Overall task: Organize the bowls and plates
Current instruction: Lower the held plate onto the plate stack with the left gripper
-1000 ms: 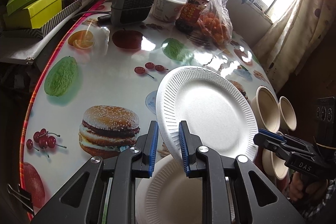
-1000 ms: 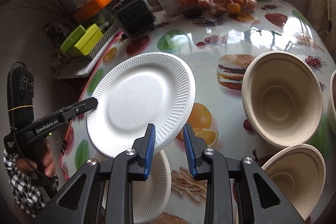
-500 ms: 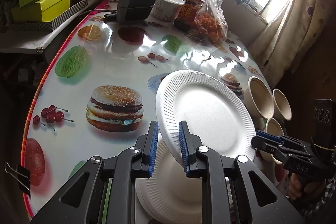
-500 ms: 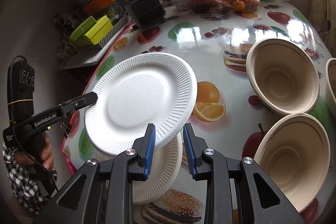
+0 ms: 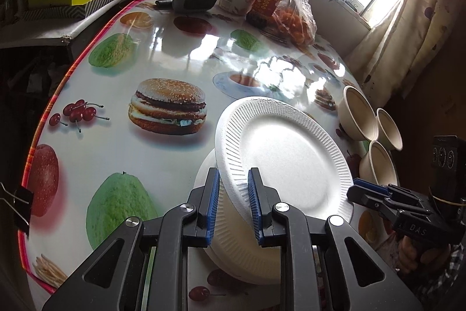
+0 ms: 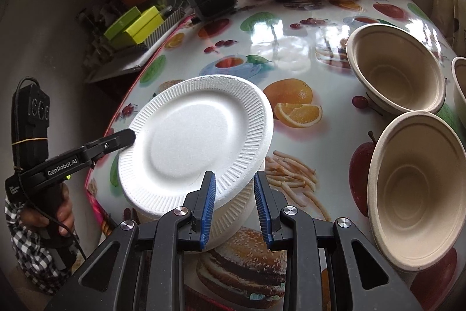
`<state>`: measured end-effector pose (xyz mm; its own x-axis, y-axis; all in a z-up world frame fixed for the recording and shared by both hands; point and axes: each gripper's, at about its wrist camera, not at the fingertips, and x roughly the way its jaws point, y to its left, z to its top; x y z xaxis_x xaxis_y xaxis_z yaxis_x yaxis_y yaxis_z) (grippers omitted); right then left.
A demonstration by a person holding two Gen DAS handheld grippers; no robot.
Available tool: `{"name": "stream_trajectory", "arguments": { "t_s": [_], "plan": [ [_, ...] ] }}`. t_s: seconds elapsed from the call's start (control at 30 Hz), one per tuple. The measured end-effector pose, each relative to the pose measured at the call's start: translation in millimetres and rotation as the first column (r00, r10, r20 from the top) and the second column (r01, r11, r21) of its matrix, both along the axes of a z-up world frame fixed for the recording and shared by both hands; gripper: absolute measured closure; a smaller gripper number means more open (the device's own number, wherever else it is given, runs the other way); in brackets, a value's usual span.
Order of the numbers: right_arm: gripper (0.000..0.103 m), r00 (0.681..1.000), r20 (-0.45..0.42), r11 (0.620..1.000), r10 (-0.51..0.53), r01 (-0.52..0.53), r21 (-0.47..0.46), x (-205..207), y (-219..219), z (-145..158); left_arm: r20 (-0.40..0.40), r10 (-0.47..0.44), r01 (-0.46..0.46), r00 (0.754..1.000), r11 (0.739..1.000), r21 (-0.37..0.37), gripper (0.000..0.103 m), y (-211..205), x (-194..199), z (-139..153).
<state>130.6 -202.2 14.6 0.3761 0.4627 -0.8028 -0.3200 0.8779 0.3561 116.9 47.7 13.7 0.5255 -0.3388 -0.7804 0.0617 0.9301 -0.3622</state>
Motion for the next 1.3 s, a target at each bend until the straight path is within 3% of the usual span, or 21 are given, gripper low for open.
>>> {"name": "stream_trajectory", "arguments": {
  "t_s": [0.3, 1.3],
  "plan": [
    [0.076, 1.000, -0.001, 1.000, 0.019, -0.019, -0.021, -13, 4, -6, -0.025, 0.013, -0.013, 1.000, 1.000, -0.007, 0.082, 4, -17, -16],
    [0.076, 1.000, 0.000, 0.999, 0.020, -0.020, -0.048, -24, 7, -17, -0.039, 0.014, -0.014, 0.999, 1.000, 0.008, 0.082, 3, -29, -29]
  ]
}}
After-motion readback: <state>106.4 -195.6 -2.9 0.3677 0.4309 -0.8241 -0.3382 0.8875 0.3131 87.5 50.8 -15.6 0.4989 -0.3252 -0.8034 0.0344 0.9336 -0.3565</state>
